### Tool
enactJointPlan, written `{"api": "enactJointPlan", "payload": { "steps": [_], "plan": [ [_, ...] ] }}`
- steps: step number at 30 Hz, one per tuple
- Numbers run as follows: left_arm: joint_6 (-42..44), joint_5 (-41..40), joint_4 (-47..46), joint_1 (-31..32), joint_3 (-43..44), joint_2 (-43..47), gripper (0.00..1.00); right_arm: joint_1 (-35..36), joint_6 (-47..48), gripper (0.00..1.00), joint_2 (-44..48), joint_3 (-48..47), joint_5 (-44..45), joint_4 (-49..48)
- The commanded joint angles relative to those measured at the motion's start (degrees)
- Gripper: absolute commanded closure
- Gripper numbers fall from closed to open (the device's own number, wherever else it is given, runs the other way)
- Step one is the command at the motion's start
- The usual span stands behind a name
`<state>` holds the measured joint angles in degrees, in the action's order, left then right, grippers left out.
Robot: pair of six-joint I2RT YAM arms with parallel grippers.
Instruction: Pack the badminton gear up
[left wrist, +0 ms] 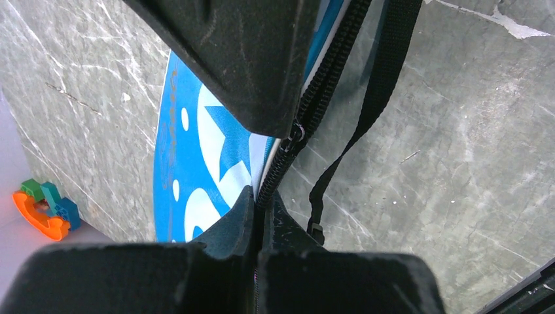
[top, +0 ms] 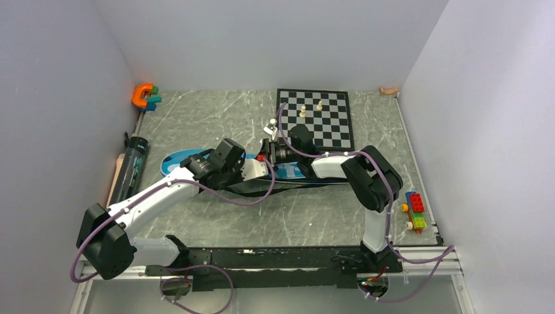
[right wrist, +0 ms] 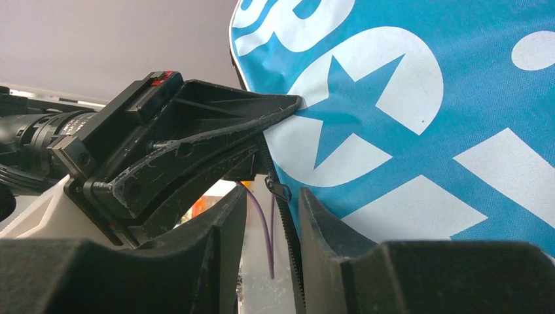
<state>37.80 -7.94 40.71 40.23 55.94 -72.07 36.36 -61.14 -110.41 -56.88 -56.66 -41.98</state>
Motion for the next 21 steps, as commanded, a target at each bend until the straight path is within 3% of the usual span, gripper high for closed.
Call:
{"api": "enactJointPlan", "payload": {
  "steps": [1, 12, 21],
  "plan": [
    [-1.6, 0.1, -3.5, 0.3, 4.1, 0.6, 1.00, 0.6, -0.3, 0.63, -0.5, -1.9, -1.1, -3.2],
    [-1.8, 0.2, -3.0, 0.3, 4.7, 0.6, 1.00, 0.7, -3.2, 0.70, -2.1, -2.5, -0.3, -6.9],
    [-2.1, 0.4, -2.5, 0.3, 5.2, 0.4, 1.00, 0.7, -2.8, 0.92, -2.0, -2.6, 0.2, -6.1]
  ]
}}
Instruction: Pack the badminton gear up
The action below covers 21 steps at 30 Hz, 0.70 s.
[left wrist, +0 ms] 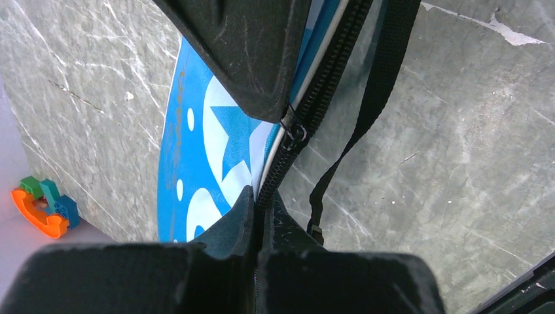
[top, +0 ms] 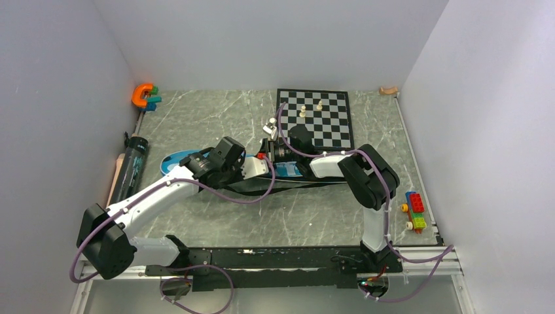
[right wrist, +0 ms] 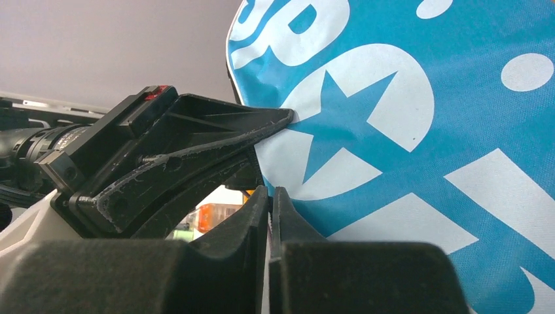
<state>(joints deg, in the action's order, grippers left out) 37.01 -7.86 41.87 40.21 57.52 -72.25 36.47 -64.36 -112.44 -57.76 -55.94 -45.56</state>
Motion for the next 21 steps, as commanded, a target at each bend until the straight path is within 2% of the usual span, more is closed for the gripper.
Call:
{"api": "enactJointPlan", "payload": {
  "steps": [1, 3, 13, 21],
  "plan": [
    [-1.3, 0.4, -3.6, 0.3, 3.7, 0.5, 1.00, 0.6, 0.5, 0.95, 0.1, -1.7, -0.4, -2.4],
    [-1.5, 0.3, -3.5, 0.4, 3.7, 0.4, 1.00, 0.6, 0.8, 1.00, 0.4, -1.6, -0.3, -2.1],
    [-1.6, 0.3, -1.8, 0.4, 5.2, 0.2, 1.00, -0.4, 3.9, 1.00, 4.5, 0.1, 1.7, 1.7],
    [-1.7, 7.2, 5.3, -1.4, 11.4, 0.9, 1.00, -2.9, 6.2, 1.00, 10.2, 1.0, 4.0, 5.7]
  ]
}}
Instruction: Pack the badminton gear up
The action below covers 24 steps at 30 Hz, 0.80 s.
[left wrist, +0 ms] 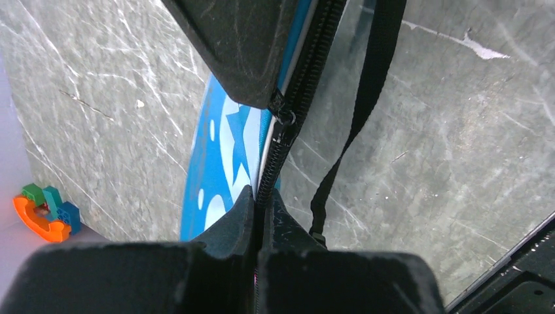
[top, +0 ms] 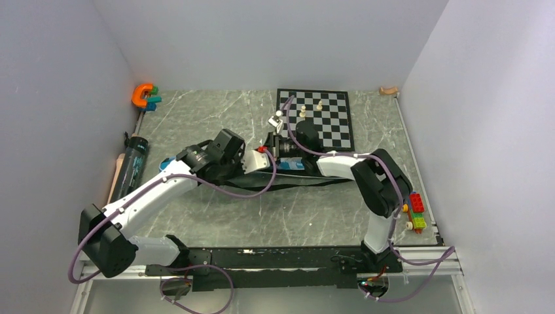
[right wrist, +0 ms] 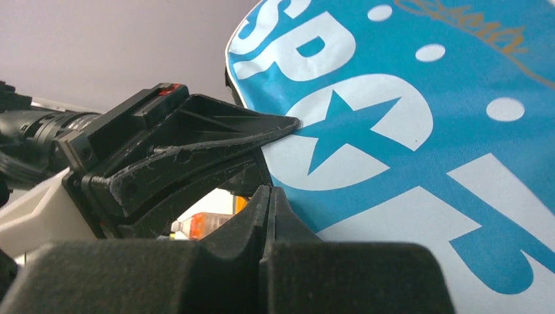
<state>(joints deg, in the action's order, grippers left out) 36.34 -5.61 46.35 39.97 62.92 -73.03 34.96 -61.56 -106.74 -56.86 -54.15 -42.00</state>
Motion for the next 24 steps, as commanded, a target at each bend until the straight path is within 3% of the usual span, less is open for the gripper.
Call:
{"api": "enactJointPlan", "payload": {
  "steps": [1, 16, 24],
  "plan": [
    [-0.8, 6.4, 1.7, -1.7, 6.9, 1.8, 1.00, -1.7, 4.0, 1.00, 5.3, 0.0, 2.5, 2.9],
    [-1.9, 18.0, 6.3, -8.8, 11.3, 2.6, 1.00, -3.2, 21.4, 1.00, 14.7, -4.1, 9.0, 24.3],
    [0.2, 19.4, 6.3, -12.7, 12.1, 2.0, 1.00, -4.1, 28.8, 1.00, 19.8, -6.2, 12.4, 34.6]
  ]
}}
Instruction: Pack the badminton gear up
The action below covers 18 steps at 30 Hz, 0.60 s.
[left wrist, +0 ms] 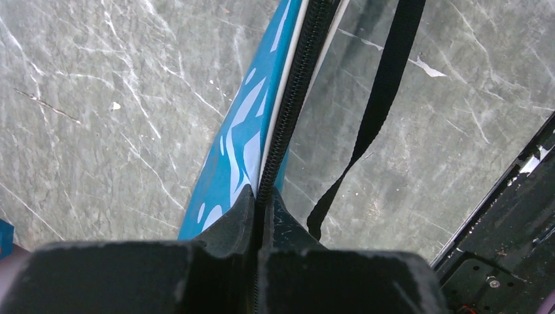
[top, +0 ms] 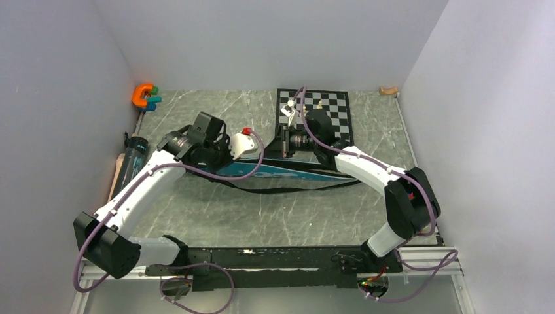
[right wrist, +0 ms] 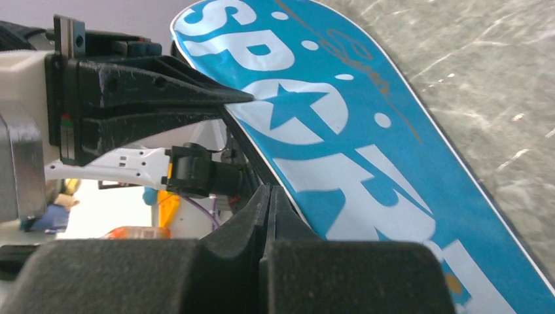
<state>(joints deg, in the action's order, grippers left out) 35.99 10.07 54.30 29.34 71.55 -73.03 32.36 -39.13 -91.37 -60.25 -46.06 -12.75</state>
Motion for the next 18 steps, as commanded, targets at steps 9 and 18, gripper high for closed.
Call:
{"api": "enactJointPlan", "payload": {
  "steps": [9, 18],
  "plan": [
    [0.9, 3.1, -5.9, -4.2, 2.7, 0.5, 0.66, -2.0, 6.0, 1.00, 6.6, -1.2, 5.3, 6.2],
    [-3.9, 6.5, -12.3, 4.6, 3.5, -4.0, 0.26, -1.7, 5.4, 1.00, 8.4, -2.7, 6.6, 9.4]
  ]
}}
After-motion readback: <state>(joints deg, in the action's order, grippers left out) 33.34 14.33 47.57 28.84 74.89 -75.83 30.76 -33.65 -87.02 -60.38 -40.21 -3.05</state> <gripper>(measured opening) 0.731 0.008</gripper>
